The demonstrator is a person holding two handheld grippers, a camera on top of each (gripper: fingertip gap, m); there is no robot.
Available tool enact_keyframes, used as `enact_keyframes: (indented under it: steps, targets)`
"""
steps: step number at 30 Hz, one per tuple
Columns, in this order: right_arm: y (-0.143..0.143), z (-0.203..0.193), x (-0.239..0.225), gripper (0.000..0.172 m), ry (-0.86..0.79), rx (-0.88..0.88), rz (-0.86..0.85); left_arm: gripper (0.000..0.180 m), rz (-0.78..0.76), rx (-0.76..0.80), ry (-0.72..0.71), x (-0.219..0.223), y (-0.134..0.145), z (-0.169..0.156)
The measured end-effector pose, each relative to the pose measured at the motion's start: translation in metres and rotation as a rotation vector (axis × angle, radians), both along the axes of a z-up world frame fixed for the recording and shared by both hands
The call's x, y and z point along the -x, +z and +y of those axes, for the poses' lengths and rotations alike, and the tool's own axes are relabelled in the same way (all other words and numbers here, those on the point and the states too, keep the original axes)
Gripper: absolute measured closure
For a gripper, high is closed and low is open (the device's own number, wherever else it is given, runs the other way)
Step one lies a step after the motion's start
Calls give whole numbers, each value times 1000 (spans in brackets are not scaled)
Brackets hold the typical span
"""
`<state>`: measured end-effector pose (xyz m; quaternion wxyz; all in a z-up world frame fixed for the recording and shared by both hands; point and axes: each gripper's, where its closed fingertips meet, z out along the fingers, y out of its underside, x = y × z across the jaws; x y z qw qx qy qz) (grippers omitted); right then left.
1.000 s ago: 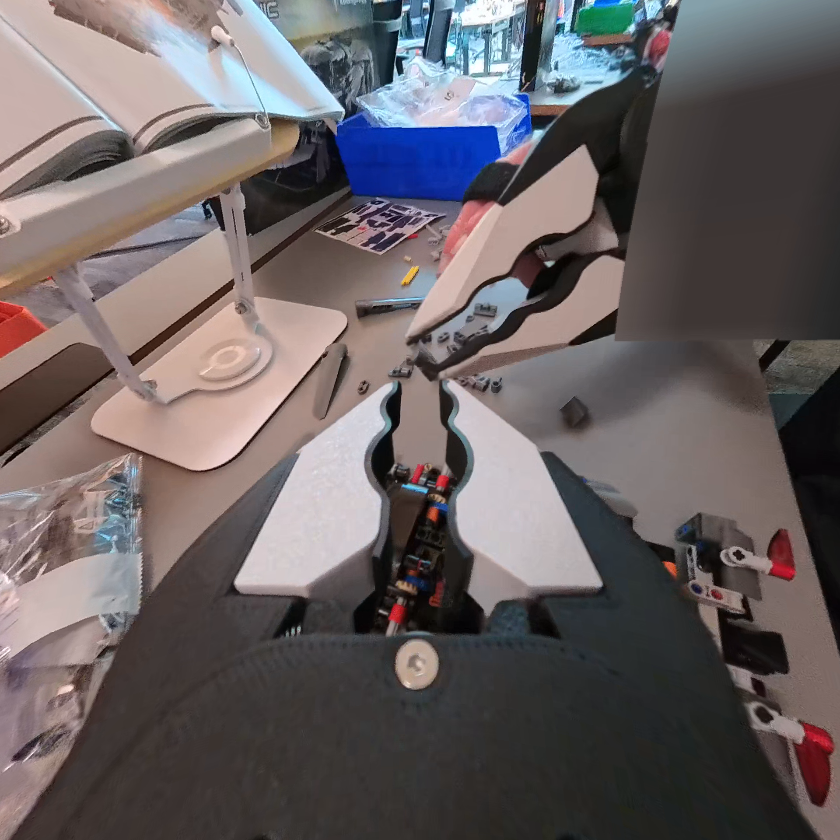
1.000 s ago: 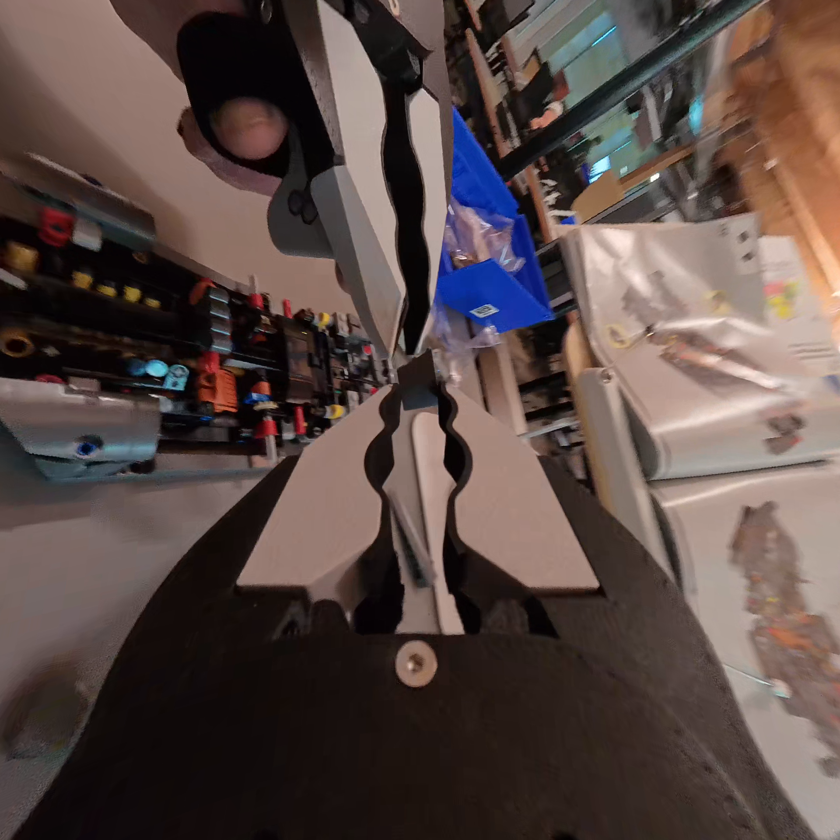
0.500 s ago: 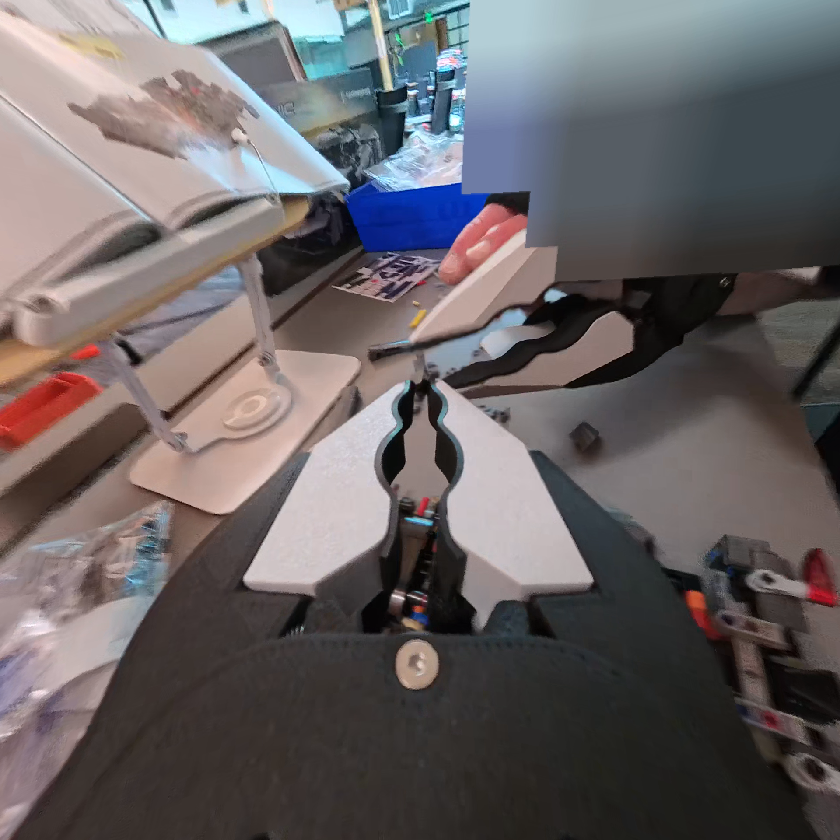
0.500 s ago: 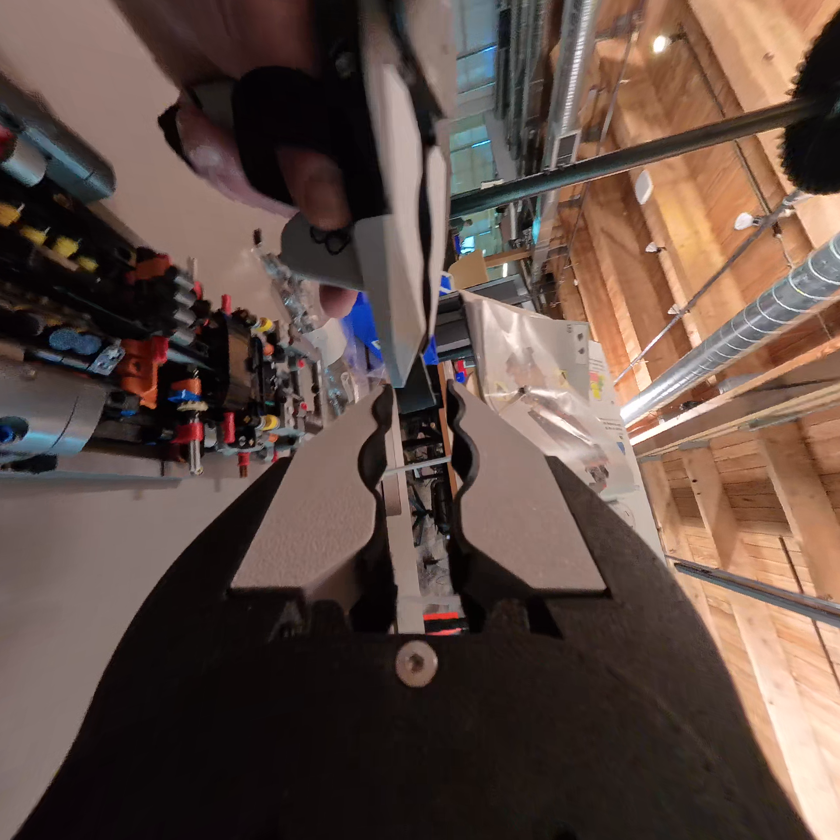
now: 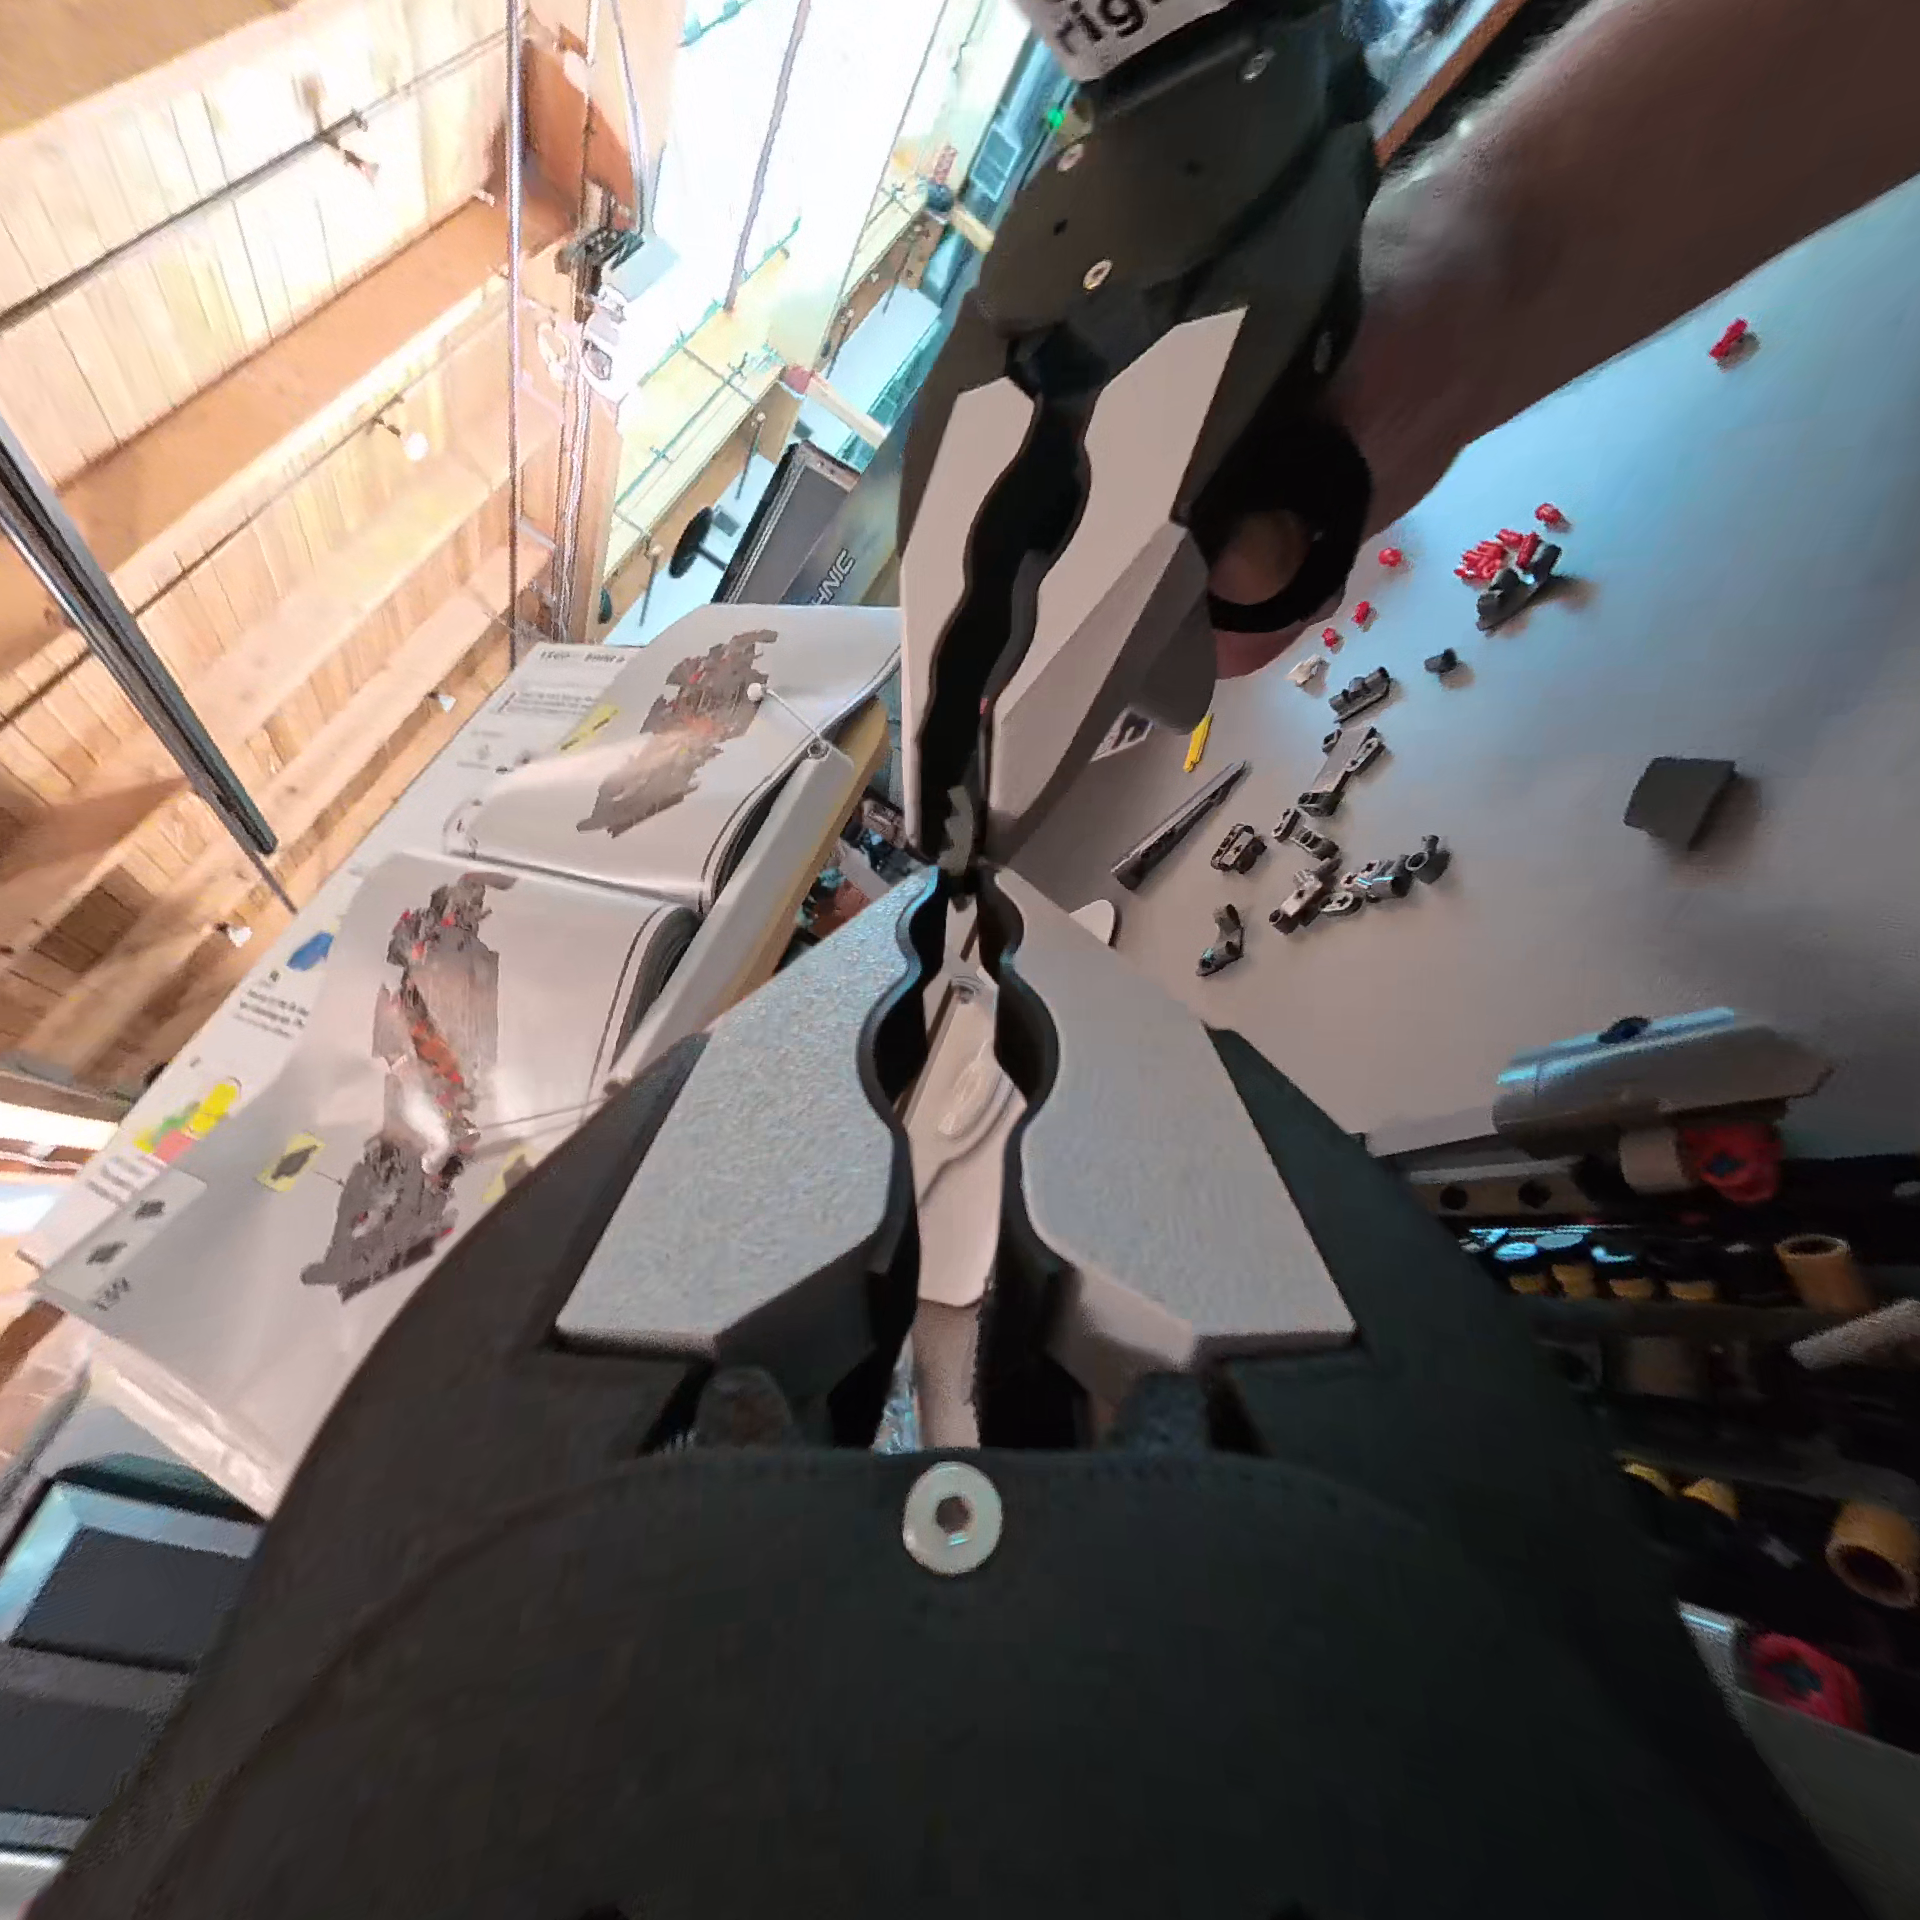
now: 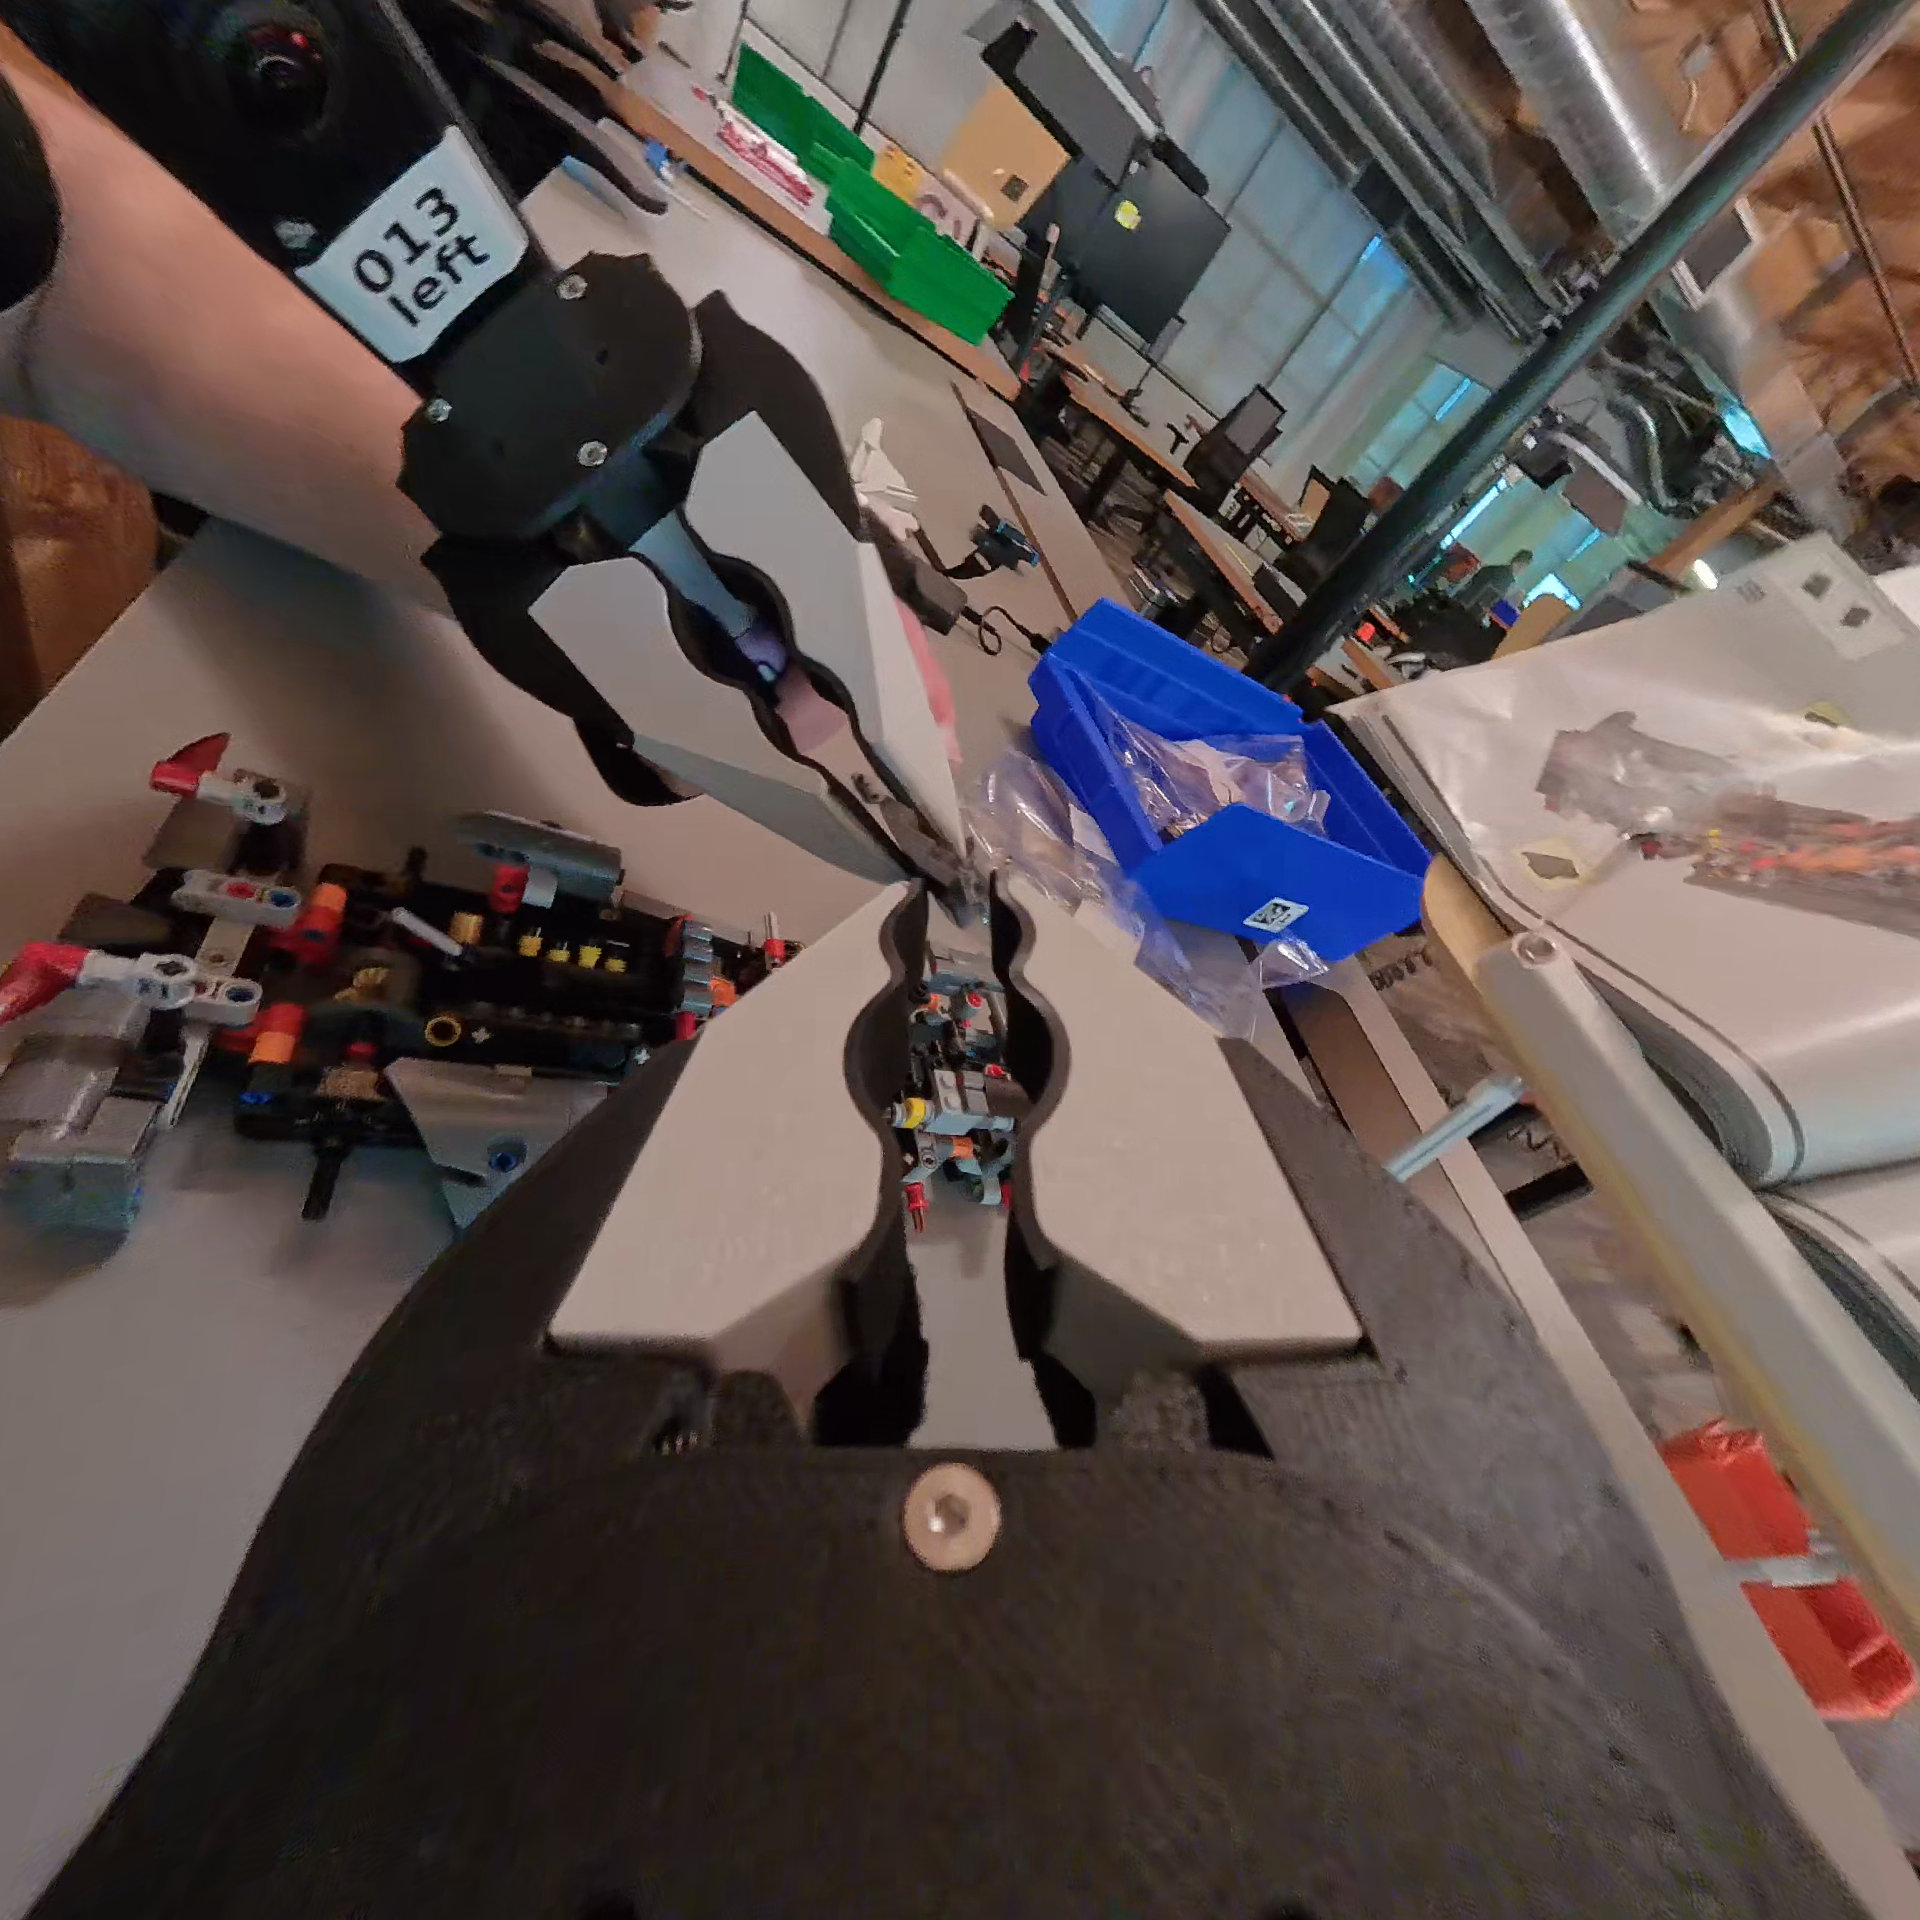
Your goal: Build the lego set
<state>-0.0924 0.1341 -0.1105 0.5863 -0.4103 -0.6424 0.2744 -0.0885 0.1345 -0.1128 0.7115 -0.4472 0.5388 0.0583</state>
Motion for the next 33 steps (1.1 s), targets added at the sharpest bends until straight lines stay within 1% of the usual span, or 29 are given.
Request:
enact_keyframes:
  steps: [1,4,7,10,14,19,25,30,33]
  targets:
    - [-1,-3,0,167,12,-20,-4,177,14,-19,1,-1,0,-1]
    - [-3,-5,1,168,11,-79,-12,177,45,-47,-10,0,-1,-2]
    - [-3,-7,0,169,-4,-199,-18,177,59,-62,-20,-1,-1,-4]
    - [-6,-8,0,170,-45,-364,-52,176,85,-66,-20,0,-4,-4]
    - [-13,-7,1,172,-76,-464,-102,174,95,-33,-15,1,-8,-2]
    - [-15,-3,1,172,-95,-440,-131,173,105,-33,16,3,-9,2]
    - [-18,-1,-1,172,-75,-324,-141,173,168,-93,53,3,-9,1]
    - [-24,-3,0,172,-57,-297,-175,175,229,-101,56,3,-14,-1]
    - [-24,-3,0,172,-51,-269,-179,176,227,-93,57,3,-15,-1]
